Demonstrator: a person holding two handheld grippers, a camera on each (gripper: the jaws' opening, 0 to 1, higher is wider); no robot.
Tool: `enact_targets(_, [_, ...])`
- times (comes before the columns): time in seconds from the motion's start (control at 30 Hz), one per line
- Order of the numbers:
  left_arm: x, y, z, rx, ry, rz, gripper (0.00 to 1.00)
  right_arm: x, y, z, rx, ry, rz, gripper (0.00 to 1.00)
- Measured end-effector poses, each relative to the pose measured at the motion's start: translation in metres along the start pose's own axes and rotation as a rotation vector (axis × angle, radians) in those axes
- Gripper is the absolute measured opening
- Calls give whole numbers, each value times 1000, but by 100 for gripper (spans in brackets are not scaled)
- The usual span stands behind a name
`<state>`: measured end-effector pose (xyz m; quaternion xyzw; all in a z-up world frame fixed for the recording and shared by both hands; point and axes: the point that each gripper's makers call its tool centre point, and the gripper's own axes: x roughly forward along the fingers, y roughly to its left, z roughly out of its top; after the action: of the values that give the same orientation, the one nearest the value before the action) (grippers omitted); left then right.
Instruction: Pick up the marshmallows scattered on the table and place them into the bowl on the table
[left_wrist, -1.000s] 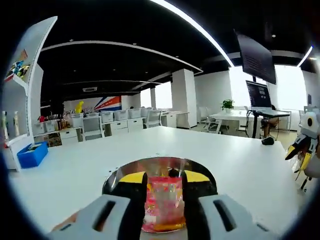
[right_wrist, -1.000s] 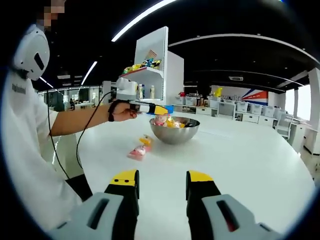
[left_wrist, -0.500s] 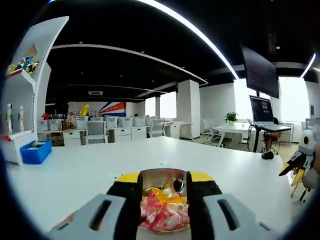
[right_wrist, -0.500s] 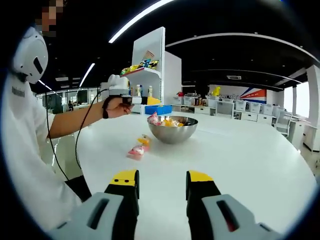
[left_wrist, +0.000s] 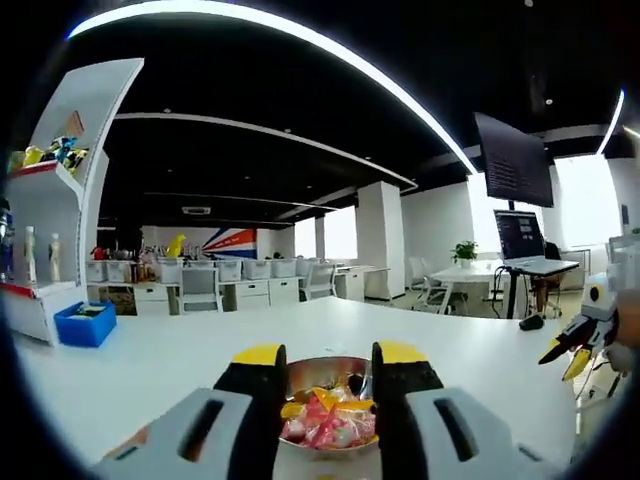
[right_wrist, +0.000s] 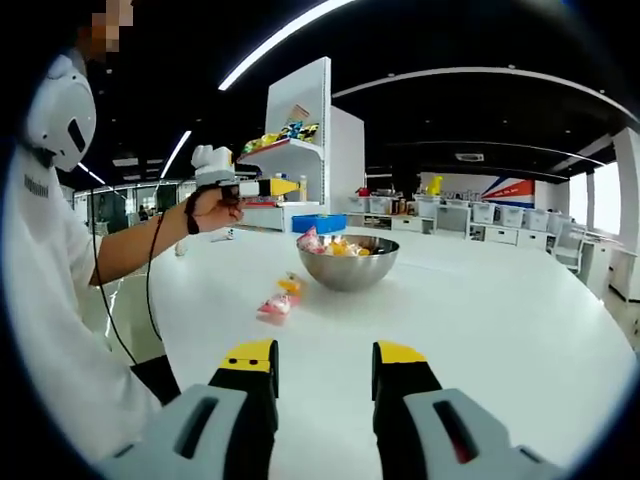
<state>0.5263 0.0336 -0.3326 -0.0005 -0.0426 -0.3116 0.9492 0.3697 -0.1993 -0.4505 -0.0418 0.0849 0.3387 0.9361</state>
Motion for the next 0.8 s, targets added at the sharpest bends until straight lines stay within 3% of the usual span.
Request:
enact_targets(0.17, [-25, 1, 6, -4, -17, 5, 35, 0, -5, -1, 5, -6, -7, 37])
enact_targets(0.3, [-48, 12, 6, 127, -13, 79, 34, 2, -5, -3, 12, -6, -1, 37])
enact_targets(0.43, [-64, 14, 5, 89, -21, 78, 34, 2, -5, -5, 12, -2, 6, 37])
enact_targets(0.8, [-107, 8, -2, 95, -31, 108, 34, -3, -4, -6, 22, -14, 0, 37])
